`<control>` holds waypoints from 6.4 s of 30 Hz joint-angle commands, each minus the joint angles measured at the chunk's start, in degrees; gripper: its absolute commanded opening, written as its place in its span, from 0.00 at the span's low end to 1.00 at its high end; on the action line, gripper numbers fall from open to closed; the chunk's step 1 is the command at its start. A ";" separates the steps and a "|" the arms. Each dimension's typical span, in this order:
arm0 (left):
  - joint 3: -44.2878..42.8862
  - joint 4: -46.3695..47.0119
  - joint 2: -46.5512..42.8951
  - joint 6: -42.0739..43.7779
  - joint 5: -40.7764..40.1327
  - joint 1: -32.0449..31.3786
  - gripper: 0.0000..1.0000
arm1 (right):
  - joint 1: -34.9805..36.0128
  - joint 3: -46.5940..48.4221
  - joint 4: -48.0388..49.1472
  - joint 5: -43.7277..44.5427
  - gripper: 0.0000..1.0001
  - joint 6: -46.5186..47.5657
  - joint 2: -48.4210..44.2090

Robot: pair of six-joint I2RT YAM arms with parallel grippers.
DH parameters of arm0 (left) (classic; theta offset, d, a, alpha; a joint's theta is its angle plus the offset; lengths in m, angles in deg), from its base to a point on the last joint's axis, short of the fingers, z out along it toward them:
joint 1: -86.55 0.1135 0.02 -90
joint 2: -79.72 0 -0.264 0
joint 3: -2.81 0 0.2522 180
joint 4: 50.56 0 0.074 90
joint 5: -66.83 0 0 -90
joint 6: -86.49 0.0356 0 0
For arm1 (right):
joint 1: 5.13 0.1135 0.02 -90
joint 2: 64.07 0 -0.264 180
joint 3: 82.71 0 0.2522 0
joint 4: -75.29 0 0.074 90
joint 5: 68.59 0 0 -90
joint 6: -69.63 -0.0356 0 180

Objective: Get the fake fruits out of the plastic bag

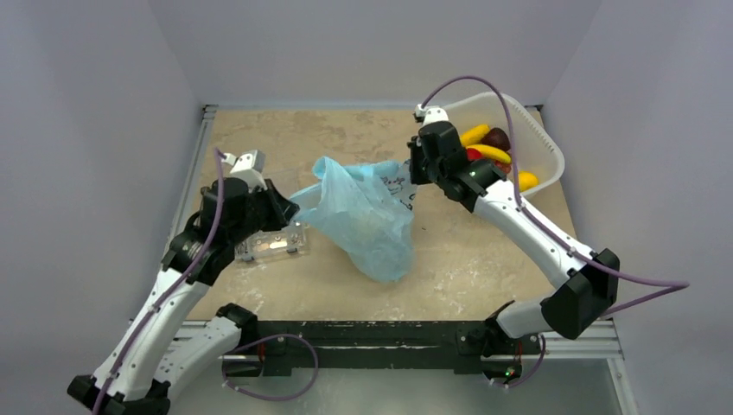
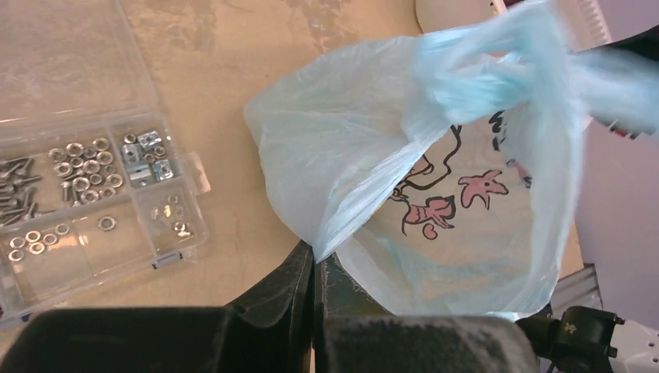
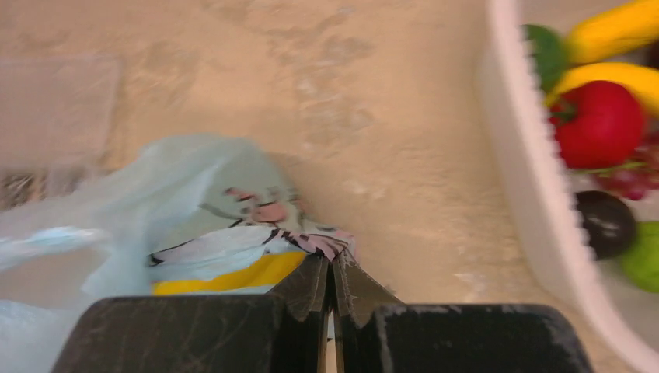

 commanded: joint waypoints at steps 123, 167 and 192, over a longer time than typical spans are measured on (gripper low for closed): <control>15.35 27.77 9.63 -24.42 24.49 -2.01 0.86 | 3.76 -32.77 8.90 -23.81 0.99 -42.66 -25.35; 53.82 110.75 13.76 -44.78 39.52 2.33 0.07 | -0.91 -49.04 17.55 -34.99 0.17 -20.37 -35.34; -7.05 -13.35 -8.52 7.61 12.07 2.15 0.98 | 0.03 -13.47 -3.77 -30.64 0.60 -7.13 -27.89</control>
